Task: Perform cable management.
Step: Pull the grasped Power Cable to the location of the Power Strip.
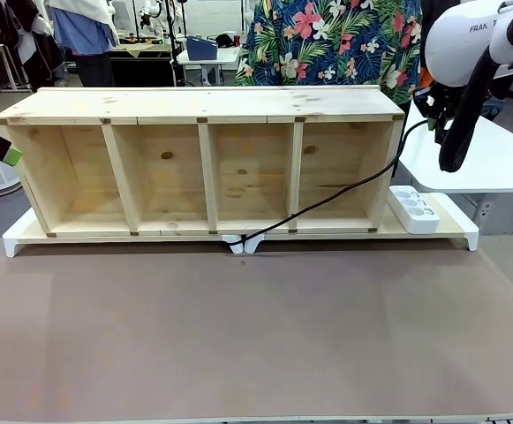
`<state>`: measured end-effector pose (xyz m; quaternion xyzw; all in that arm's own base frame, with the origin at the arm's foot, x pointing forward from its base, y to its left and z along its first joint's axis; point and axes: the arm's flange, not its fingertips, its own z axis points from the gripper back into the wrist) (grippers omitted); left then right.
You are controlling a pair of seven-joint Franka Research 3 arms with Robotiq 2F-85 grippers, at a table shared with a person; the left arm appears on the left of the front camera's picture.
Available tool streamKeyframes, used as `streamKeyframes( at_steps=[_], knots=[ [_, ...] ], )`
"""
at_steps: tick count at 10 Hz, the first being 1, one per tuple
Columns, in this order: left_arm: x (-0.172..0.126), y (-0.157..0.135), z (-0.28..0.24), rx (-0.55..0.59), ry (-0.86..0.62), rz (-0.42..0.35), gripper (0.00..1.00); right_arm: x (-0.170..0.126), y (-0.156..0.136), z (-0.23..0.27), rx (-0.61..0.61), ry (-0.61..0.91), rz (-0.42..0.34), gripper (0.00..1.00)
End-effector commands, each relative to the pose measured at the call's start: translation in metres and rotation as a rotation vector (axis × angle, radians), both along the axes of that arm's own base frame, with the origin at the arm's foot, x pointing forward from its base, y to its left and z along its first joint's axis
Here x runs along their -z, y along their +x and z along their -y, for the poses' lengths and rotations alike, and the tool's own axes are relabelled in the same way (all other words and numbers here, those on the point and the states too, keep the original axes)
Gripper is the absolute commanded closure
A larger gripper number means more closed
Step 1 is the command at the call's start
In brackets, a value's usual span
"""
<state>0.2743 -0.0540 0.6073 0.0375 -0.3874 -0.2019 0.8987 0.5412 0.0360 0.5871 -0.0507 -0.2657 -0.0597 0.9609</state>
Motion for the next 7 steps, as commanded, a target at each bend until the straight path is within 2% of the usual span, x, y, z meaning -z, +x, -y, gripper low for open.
streamKeyframes(
  at_steps=[1,7],
  knots=[
    [-0.0003,0.0020,0.0007,0.000,-0.002,0.010,0.00,0.0005,0.0000,0.0000,-0.004,-0.001,-0.002,0.86],
    [-0.0003,0.0020,0.0007,0.000,-0.002,0.010,0.00,0.0005,0.0000,0.0000,-0.004,-0.001,-0.002,0.86]
  ],
)
